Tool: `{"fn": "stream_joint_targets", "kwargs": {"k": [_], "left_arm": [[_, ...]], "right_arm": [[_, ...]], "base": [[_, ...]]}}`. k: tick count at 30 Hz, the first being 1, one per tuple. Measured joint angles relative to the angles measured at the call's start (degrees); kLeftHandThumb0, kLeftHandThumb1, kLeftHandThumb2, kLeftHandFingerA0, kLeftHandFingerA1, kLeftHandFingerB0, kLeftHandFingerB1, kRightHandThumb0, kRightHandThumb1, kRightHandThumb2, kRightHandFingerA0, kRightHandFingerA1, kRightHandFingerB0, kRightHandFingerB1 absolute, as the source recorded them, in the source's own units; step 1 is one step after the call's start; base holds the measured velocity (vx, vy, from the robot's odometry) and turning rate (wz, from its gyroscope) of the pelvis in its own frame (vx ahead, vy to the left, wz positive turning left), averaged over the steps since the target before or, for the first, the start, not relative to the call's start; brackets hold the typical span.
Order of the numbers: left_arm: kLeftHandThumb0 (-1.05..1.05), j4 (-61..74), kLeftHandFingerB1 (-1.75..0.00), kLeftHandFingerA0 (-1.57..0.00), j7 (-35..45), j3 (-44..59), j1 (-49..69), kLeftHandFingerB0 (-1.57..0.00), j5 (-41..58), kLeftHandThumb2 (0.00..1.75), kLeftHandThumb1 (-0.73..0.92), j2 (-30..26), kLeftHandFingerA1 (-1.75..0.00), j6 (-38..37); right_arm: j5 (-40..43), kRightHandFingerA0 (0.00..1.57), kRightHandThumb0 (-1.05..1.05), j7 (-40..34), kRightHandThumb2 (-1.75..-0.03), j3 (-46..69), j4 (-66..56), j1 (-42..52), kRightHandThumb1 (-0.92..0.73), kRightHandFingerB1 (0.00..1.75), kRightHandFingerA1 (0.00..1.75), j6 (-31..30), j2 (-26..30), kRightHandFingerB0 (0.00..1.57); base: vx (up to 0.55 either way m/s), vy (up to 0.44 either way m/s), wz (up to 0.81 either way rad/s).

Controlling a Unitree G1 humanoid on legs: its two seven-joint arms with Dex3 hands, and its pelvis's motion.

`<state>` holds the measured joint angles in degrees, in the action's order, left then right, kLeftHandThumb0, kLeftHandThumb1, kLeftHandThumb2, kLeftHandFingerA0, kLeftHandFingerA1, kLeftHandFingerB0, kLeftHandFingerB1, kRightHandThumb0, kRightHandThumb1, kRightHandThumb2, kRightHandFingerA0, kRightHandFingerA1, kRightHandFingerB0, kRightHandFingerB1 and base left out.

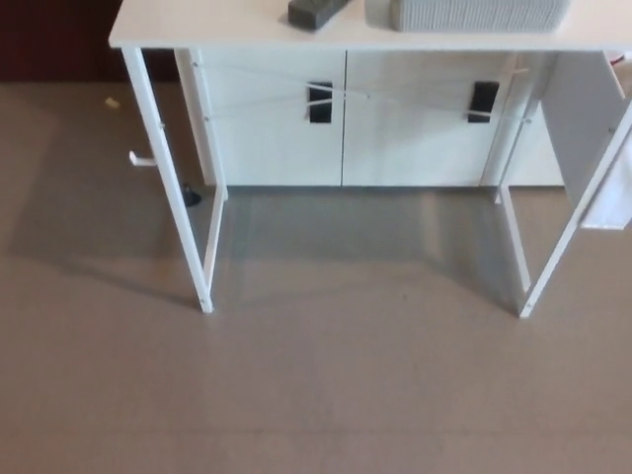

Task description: The robot walks towards a desk on which an eraser is kept on the left hand side and a container is kept on the right hand side. The robot picks up the eraser using its left hand and places it in the container.

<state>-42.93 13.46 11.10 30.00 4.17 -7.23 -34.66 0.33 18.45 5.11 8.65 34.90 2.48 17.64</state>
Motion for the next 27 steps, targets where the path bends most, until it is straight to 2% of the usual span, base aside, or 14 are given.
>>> {"fn": "stream_joint_targets", "kwargs": {"k": [5, 6, 7, 8, 9, 10, 11, 16, 20, 24, 25, 26, 27], "left_arm": [[-0.26, 2.48, -0.34, -0.49, -1.05, 1.02, 0.92, -0.40, 0.07, 0.59, 0.60, 0.07, -0.38, 0.05], [-0.25, 3.21, -0.33, -0.48, -1.25, 1.07, 1.27, -0.40, 0.06, 0.59, 0.60, 0.12, -0.37, 0.10], [-0.25, 4.24, -0.33, -0.48, -1.47, 1.17, 1.48, -0.40, 0.11, 0.59, 0.60, 0.24, -0.37, 0.28], [-0.24, 5.02, -0.33, -0.47, -1.49, 0.99, 1.55, -0.40, 0.09, 0.58, 0.60, 0.62, -0.37, 0.38], [-0.25, 5.54, -0.33, -0.47, -1.48, 0.97, 1.55, -0.40, 0.10, 0.58, 0.60, 0.80, -0.37, 0.42], [-0.26, 5.82, -0.33, -0.47, -1.48, 0.97, 1.55, -0.40, 0.11, 0.58, 0.60, 0.84, -0.37, 0.48], [-0.25, 5.97, -0.33, -0.47, -1.46, 1.02, 1.58, -0.40, 0.15, 0.58, 0.60, 0.85, -0.37, 0.63], [-0.27, 5.96, -0.32, -0.42, -0.85, 1.76, 1.74, -0.36, 1.00, 0.58, 0.59, 0.46, -0.36, 2.12], [-0.28, 3.30, -0.32, -0.41, -0.81, 3.29, -0.88, -0.35, 1.49, 0.58, 0.59, -0.94, -0.35, 4.05], [-0.28, -0.57, -0.32, -0.37, -0.99, 4.63, -3.41, -0.34, 1.60, 0.58, 0.60, -3.34, -0.35, 5.88], [-0.36, -1.18, -0.37, -0.31, -1.09, 4.98, -4.13, -0.31, 1.62, 0.68, 0.56, -4.15, -0.40, 6.14], [-0.36, -1.98, -0.37, -0.31, -1.16, 5.25, -4.56, -0.30, 1.64, 0.68, 0.56, -4.64, -0.40, 6.47], [-0.29, -2.52, -0.31, -0.33, -1.24, 5.37, -4.92, -0.33, 1.63, 0.59, 0.61, -5.03, -0.33, 6.77]], "right_arm": [[-0.68, 0.62, -0.37, -0.90, -0.58, -0.04, -0.53, -0.04, -0.65, 0.41, 0.51, -0.52, 0.00, 0.42], [-0.83, 0.55, -0.44, -1.08, -0.78, -0.04, -0.78, 0.05, -0.53, 0.50, 0.60, -0.63, 0.04, 0.36], [-1.12, 0.55, -0.44, -1.26, -0.78, -0.31, -0.60, -0.16, -0.53, 0.50, 0.60, -1.10, -0.25, 0.36], [-1.30, 0.62, -0.38, -1.51, -0.58, -0.13, -0.81, -0.29, -0.65, 0.41, 0.52, -1.21, 0.18, 0.42], [-1.54, 0.63, -0.39, -1.84, -0.57, -0.05, -0.72, -0.46, -0.64, 0.41, 0.52, -1.26, 0.39, 0.43], [-1.81, 0.55, -0.47, -2.09, -0.80, -0.07, -0.60, -0.67, -0.53, 0.50, 0.60, -1.27, 0.47, 0.36], [-2.19, 0.60, -0.40, -2.44, -0.58, -0.14, -0.57, -0.95, -0.64, 0.40, 0.50, -1.28, 0.52, 0.42], [-2.46, 0.55, -0.41, -2.87, -0.59, 0.12, -1.78, -0.94, -0.64, 0.39, 0.48, -2.93, 0.60, 0.40], [-2.31, 0.58, -0.41, -3.16, -0.59, 1.05, 3.57, -3.31, -0.65, 0.38, 0.48, -3.54, 0.64, 0.41], [-2.33, 0.47, -0.42, -3.54, -0.59, 1.13, 4.30, -3.73, -0.65, 0.38, 0.44, -4.85, 0.35, 0.39], [-2.33, 0.46, -0.43, -3.64, -0.59, 1.10, 4.29, -4.33, -0.65, 0.39, 0.43, -5.06, 0.26, 0.39], [-2.35, 0.47, -0.42, -3.77, -0.59, 1.10, 5.00, -4.93, -0.66, 0.39, 0.44, -5.02, 0.24, 0.38], [-2.40, 0.46, -0.42, -3.88, -0.59, 1.04, 6.03, -5.40, -0.66, 0.39, 0.44, -5.08, 0.17, 0.38]], "base": [[0.20, -0.147, 0.14], [0.30, -0.291, 0.29], [0.26, -0.363, 0.27], [0.25, -0.334, 0.37], [0.32, -0.257, 0.23], [0.25, -0.190, -0.01], [0.20, -0.158, 0.08], [0.17, -0.096, -0.03], [0.21, 0.027, -0.08], [0.35, 0.091, -0.15], [0.46, -0.023, -0.44], [0.48, -0.004, -0.03], [0.48, -0.010, -0.03]]}}
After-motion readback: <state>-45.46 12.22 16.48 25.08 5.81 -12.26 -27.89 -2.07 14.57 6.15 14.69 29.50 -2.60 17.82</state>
